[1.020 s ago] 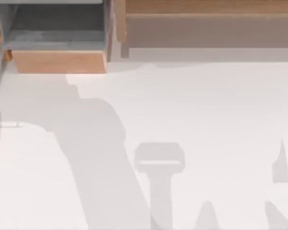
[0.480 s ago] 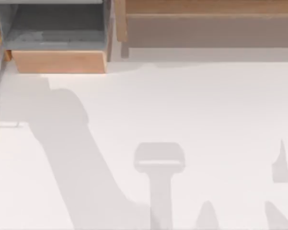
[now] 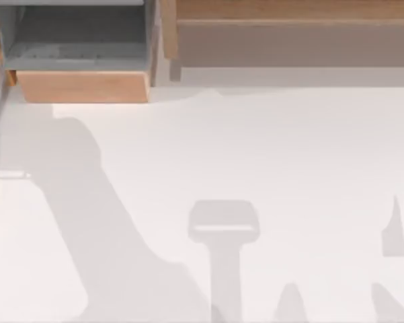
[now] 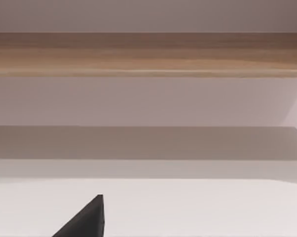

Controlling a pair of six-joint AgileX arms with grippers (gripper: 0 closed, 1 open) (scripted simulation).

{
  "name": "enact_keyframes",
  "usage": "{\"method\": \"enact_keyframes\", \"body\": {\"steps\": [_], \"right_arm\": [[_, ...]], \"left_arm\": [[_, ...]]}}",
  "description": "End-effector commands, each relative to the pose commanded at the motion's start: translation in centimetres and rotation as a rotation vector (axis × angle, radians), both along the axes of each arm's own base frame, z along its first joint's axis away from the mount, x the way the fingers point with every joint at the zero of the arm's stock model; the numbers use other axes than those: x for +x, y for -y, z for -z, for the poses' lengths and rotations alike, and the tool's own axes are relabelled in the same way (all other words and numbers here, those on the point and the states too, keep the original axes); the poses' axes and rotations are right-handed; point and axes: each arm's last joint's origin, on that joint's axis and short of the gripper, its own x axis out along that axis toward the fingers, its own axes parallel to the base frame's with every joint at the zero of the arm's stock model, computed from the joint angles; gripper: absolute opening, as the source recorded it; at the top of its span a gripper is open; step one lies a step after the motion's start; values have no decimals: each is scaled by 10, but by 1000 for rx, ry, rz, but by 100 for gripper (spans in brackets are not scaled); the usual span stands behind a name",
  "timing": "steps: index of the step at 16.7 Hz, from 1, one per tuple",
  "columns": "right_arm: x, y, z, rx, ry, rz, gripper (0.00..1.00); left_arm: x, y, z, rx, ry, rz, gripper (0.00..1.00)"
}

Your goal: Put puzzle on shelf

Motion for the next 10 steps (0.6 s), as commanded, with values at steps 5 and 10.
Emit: {"method": "enact_keyframes", "body": {"steps": [5, 10], "right_arm": [[0, 0, 0, 0, 0, 0, 100], [0, 0, 0, 0, 0, 0, 100]], "left_arm": [[0, 0, 0, 0, 0, 0, 62], [0, 0, 0, 0, 0, 0, 25]]}}
